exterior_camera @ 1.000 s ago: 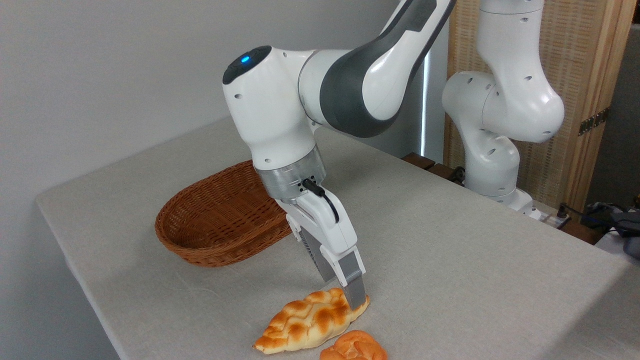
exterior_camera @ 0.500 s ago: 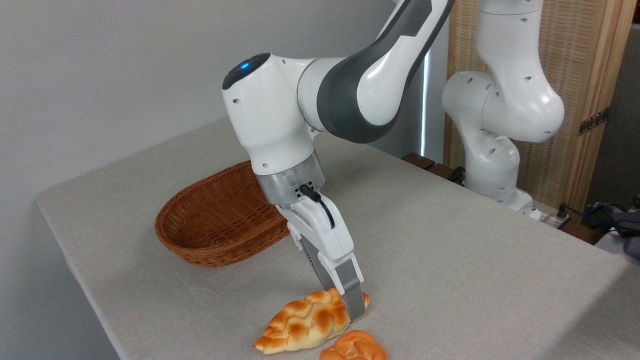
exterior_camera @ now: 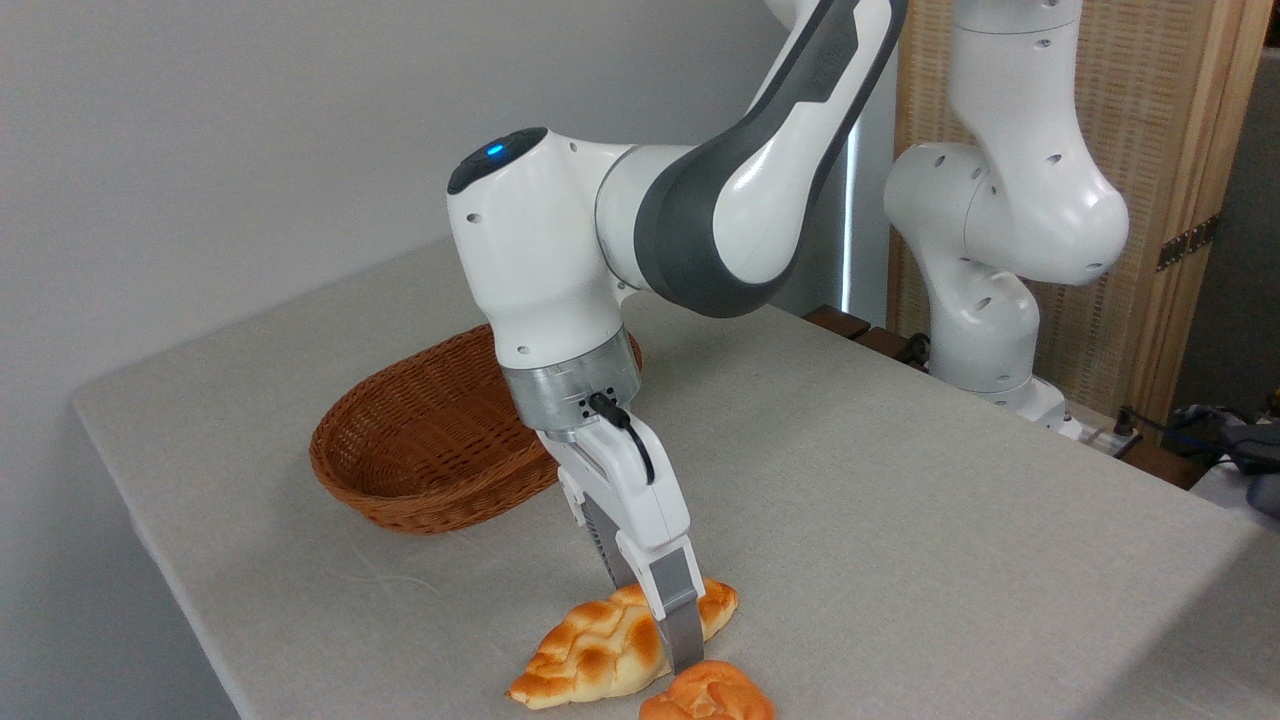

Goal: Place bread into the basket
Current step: 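Lower the gripper around the braided loaf and close on it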

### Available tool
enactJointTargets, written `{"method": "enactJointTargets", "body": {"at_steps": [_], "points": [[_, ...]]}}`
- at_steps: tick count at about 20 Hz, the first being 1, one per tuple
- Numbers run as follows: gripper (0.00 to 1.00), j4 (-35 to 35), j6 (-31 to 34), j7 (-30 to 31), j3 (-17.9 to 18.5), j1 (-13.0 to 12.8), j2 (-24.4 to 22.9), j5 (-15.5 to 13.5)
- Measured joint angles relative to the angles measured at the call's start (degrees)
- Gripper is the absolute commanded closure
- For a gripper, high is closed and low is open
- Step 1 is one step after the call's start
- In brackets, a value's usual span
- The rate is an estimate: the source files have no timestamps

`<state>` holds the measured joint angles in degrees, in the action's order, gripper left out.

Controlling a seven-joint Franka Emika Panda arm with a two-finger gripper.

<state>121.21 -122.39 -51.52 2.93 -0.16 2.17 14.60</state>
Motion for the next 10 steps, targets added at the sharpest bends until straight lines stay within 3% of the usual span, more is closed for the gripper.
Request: {"method": "enactJointTargets", "body": {"at_steps": [7,8,9,10], "points": [[0.01,0.2,-1.4,0.0,0.0,0.0,0.2,0.0],[0.09,0.2,-1.4,0.0,0.0,0.0,0.2,0.0],[0.24,0.2,-1.4,0.0,0.0,0.0,0.2,0.0],[0.33,0.2,-1.4,0.0,0.0,0.0,0.2,0.0]]}}
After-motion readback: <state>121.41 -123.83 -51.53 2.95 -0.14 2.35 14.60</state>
